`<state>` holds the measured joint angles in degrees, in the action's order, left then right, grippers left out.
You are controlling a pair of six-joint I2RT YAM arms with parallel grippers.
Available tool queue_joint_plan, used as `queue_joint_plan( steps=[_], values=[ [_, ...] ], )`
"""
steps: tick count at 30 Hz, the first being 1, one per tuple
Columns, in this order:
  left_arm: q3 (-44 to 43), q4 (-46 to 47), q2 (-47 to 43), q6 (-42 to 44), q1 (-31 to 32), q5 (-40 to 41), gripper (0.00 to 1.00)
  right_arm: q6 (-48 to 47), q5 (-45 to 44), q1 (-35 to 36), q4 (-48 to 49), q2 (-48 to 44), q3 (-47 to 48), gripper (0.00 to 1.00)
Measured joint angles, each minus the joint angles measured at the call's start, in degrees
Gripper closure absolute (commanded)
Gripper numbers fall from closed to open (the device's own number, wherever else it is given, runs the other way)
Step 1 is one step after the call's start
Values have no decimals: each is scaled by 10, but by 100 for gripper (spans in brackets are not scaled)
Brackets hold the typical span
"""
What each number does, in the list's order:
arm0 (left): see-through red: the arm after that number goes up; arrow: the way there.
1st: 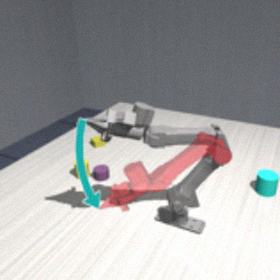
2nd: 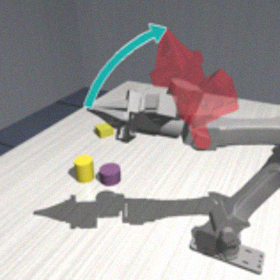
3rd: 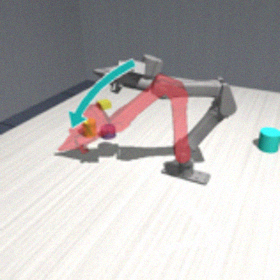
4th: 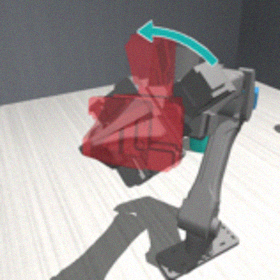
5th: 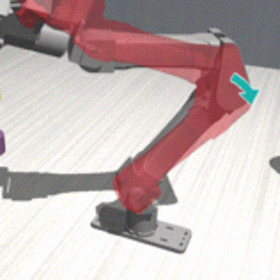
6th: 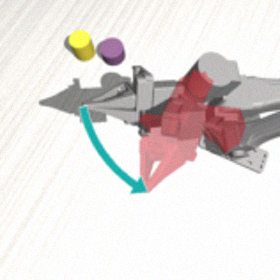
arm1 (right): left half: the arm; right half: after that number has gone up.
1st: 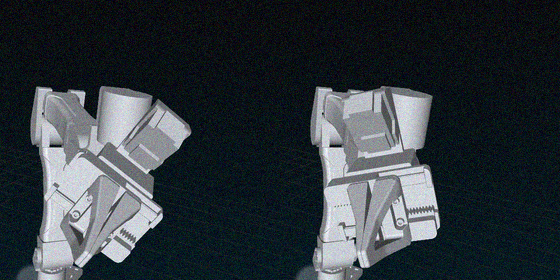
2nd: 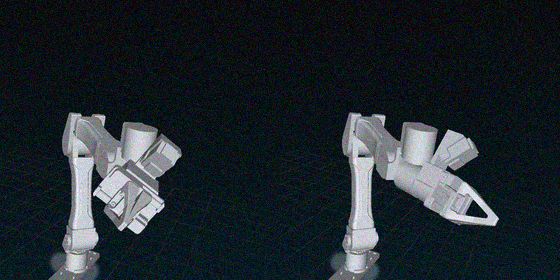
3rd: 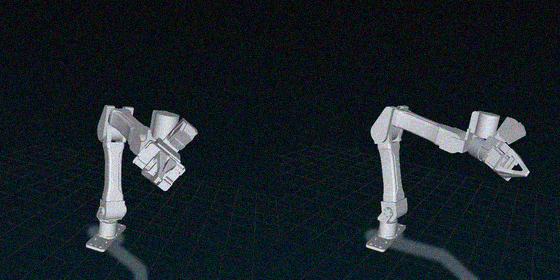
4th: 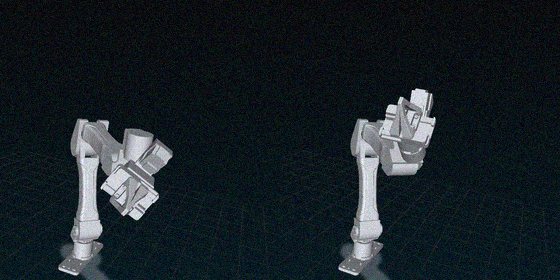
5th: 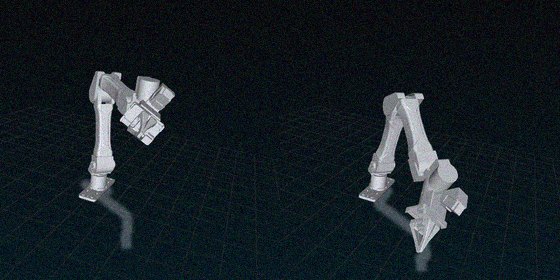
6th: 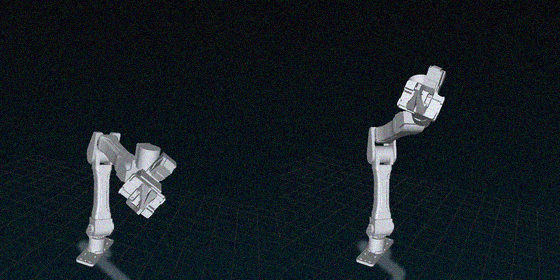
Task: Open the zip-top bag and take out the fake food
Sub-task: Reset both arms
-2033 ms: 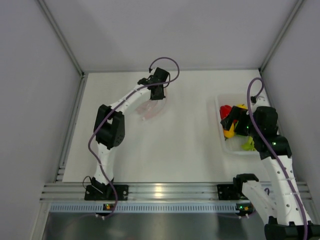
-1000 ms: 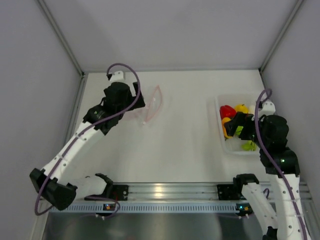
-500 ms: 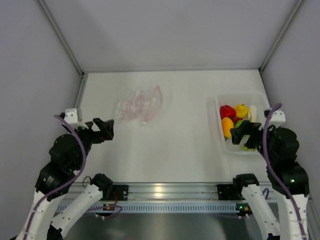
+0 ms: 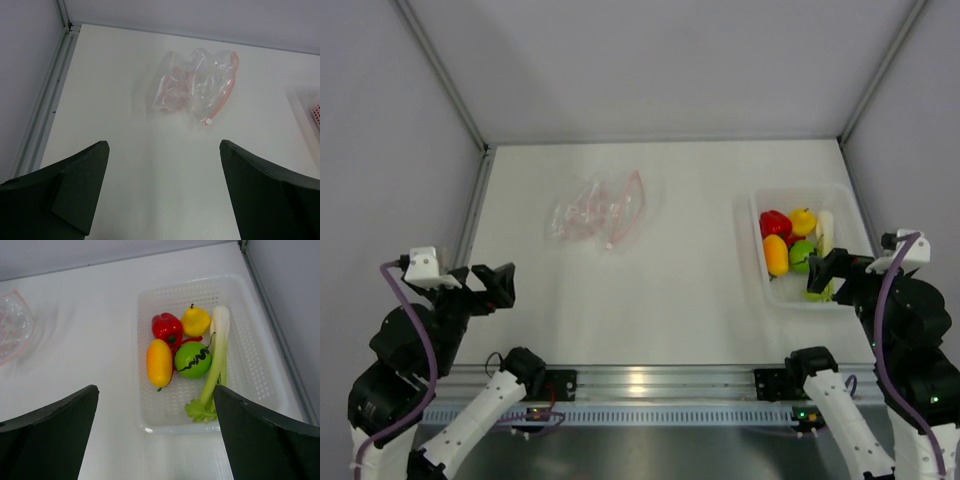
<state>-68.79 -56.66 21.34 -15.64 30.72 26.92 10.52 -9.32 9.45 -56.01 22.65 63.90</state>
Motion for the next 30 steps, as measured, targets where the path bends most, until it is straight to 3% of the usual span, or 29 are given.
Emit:
queue_joint_plan(
  steps=[16,30],
  values=[
    [9,-35,-97,9,0,15,2,-5,-65,10,-11,-54,-1,1],
    [15,-36,-103,10,0,14,2,-5,-72,14,-11,-54,-1,1]
  ],
)
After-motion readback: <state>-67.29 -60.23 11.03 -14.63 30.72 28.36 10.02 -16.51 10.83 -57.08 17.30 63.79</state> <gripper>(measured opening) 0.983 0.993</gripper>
